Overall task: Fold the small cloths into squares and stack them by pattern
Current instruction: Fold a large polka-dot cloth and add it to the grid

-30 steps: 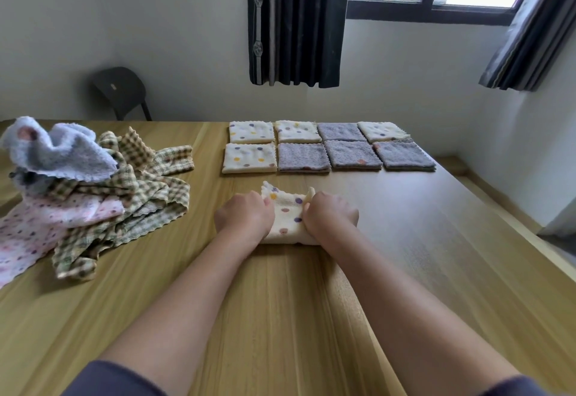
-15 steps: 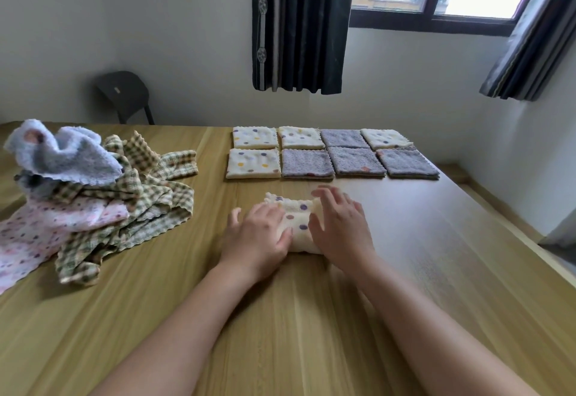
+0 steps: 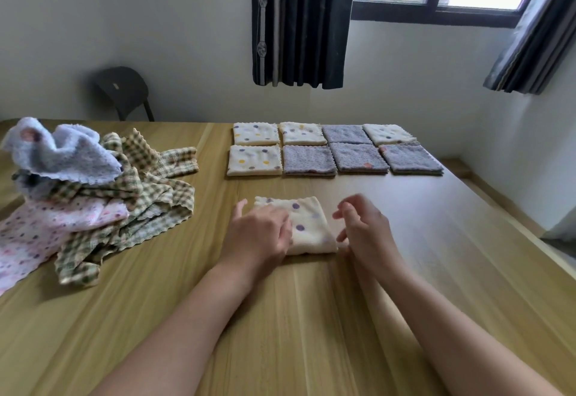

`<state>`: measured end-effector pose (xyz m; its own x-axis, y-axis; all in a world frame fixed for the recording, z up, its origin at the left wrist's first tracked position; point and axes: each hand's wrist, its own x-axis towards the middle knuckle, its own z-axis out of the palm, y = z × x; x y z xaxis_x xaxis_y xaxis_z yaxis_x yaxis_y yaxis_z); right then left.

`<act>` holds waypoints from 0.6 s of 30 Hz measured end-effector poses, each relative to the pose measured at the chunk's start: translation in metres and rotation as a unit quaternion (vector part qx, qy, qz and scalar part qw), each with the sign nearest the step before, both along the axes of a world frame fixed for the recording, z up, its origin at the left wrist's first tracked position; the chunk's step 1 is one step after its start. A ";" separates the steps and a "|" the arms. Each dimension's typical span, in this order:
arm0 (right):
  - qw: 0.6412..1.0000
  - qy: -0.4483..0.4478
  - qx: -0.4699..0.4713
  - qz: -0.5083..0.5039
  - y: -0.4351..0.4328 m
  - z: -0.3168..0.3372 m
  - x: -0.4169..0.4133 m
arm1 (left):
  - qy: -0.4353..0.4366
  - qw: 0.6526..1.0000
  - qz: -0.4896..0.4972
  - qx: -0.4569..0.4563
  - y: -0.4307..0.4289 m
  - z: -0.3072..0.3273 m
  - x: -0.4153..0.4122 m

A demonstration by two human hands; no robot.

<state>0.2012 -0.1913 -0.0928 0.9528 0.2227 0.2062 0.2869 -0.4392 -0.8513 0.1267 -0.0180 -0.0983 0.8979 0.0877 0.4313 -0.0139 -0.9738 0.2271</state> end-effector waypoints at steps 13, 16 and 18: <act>0.915 0.313 0.073 0.243 -0.015 0.021 -0.002 | 0.198 0.977 -0.078 -0.028 0.005 -0.007 0.016; 0.870 0.360 0.076 0.328 -0.015 0.023 -0.005 | 0.198 0.975 -0.092 -0.049 0.008 -0.007 0.016; 0.863 0.361 0.048 0.350 -0.010 0.024 -0.008 | 0.199 0.972 -0.104 -0.070 0.010 -0.007 0.016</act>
